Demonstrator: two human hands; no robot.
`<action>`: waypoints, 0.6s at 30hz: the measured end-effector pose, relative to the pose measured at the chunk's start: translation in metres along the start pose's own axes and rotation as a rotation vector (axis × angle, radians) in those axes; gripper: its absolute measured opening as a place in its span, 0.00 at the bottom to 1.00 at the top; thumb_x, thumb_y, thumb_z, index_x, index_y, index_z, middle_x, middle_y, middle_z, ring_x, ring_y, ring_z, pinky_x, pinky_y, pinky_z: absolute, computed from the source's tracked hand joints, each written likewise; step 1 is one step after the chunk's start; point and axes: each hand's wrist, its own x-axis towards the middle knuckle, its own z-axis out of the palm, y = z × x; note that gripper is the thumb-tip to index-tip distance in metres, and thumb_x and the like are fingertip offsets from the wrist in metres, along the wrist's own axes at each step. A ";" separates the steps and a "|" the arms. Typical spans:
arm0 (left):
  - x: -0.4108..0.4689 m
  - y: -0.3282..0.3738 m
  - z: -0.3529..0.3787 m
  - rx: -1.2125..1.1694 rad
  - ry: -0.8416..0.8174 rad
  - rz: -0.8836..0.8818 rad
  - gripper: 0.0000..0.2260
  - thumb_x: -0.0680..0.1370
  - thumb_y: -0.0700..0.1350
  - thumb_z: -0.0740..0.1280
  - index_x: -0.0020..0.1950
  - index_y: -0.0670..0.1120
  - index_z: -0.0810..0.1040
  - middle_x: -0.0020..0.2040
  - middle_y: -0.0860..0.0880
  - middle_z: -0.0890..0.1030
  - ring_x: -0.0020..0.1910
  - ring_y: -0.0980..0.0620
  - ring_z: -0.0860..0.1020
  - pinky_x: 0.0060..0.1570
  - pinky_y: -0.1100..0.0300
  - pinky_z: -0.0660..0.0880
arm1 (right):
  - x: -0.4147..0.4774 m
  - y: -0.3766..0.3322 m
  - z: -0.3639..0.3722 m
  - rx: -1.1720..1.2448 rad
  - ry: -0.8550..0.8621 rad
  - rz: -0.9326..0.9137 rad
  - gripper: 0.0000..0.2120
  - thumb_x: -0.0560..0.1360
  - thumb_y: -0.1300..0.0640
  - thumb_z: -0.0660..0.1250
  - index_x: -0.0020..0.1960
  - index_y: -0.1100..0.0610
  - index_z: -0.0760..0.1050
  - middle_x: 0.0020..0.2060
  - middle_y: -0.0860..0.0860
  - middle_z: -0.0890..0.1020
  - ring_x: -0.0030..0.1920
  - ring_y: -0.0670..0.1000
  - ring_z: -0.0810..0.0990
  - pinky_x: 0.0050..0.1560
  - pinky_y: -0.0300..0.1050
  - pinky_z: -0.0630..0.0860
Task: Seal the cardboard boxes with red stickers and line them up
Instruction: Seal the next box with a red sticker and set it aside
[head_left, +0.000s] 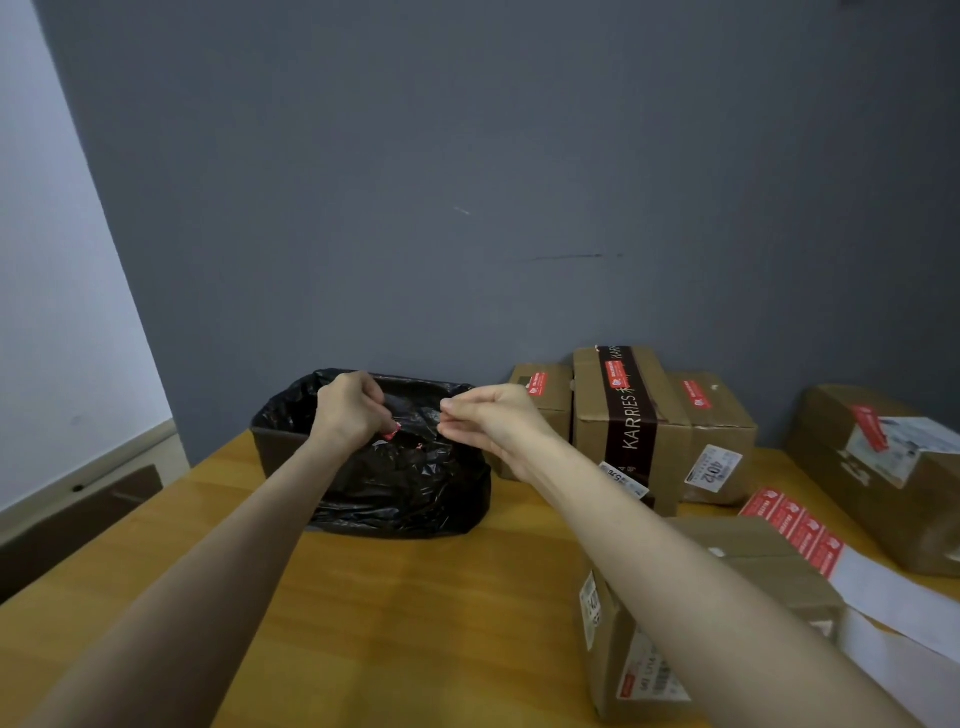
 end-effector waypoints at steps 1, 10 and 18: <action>-0.001 0.001 0.000 0.007 -0.005 -0.002 0.12 0.66 0.34 0.76 0.43 0.39 0.74 0.36 0.43 0.81 0.38 0.50 0.79 0.40 0.58 0.76 | 0.001 0.000 0.001 -0.005 -0.001 -0.004 0.12 0.74 0.67 0.68 0.55 0.71 0.76 0.39 0.58 0.80 0.38 0.51 0.80 0.40 0.36 0.80; 0.004 -0.002 -0.003 -0.178 -0.010 -0.099 0.10 0.70 0.34 0.73 0.44 0.43 0.73 0.37 0.45 0.81 0.38 0.51 0.79 0.39 0.60 0.75 | 0.024 0.006 0.020 -0.334 0.137 -0.084 0.06 0.73 0.68 0.66 0.42 0.62 0.81 0.37 0.53 0.80 0.37 0.49 0.79 0.47 0.43 0.81; 0.009 -0.008 -0.009 -0.093 -0.034 0.011 0.10 0.71 0.29 0.68 0.47 0.42 0.75 0.35 0.47 0.83 0.44 0.47 0.81 0.53 0.54 0.77 | 0.031 0.011 0.023 -0.430 0.163 -0.139 0.11 0.73 0.66 0.66 0.36 0.54 0.80 0.36 0.50 0.81 0.40 0.49 0.80 0.50 0.43 0.80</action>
